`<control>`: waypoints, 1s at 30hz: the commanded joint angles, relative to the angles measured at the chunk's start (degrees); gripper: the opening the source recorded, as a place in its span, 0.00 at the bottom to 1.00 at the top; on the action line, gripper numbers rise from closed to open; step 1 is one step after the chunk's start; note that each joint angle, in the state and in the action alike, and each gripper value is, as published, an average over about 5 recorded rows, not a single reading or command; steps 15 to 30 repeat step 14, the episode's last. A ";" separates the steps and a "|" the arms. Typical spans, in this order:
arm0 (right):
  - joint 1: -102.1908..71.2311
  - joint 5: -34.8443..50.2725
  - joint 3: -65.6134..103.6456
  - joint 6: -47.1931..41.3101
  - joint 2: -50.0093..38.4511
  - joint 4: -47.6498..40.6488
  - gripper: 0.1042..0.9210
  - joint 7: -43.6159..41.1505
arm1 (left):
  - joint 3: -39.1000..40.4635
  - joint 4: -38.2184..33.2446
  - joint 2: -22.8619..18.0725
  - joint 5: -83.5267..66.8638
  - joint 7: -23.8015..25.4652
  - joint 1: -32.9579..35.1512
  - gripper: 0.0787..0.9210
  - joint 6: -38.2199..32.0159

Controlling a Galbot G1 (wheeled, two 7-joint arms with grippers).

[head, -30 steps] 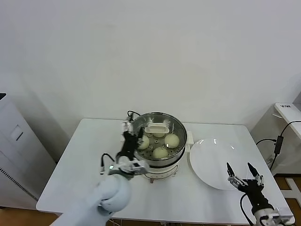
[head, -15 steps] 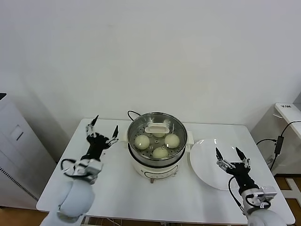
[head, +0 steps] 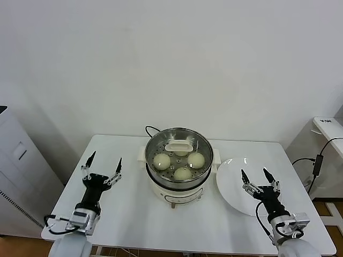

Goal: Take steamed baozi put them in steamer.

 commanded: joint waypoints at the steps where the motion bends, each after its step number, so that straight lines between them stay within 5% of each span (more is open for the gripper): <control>1: -0.92 -1.06 -0.14 0.93 0.70 -0.52 0.88 -2.03 | -5.17 0.69 -3.76 -3.47 3.17 5.28 0.88 -5.48; 30: -1.05 -1.82 -0.44 0.74 1.20 0.13 0.88 -1.62 | -5.42 0.55 -3.41 -5.08 4.53 6.07 0.88 -3.57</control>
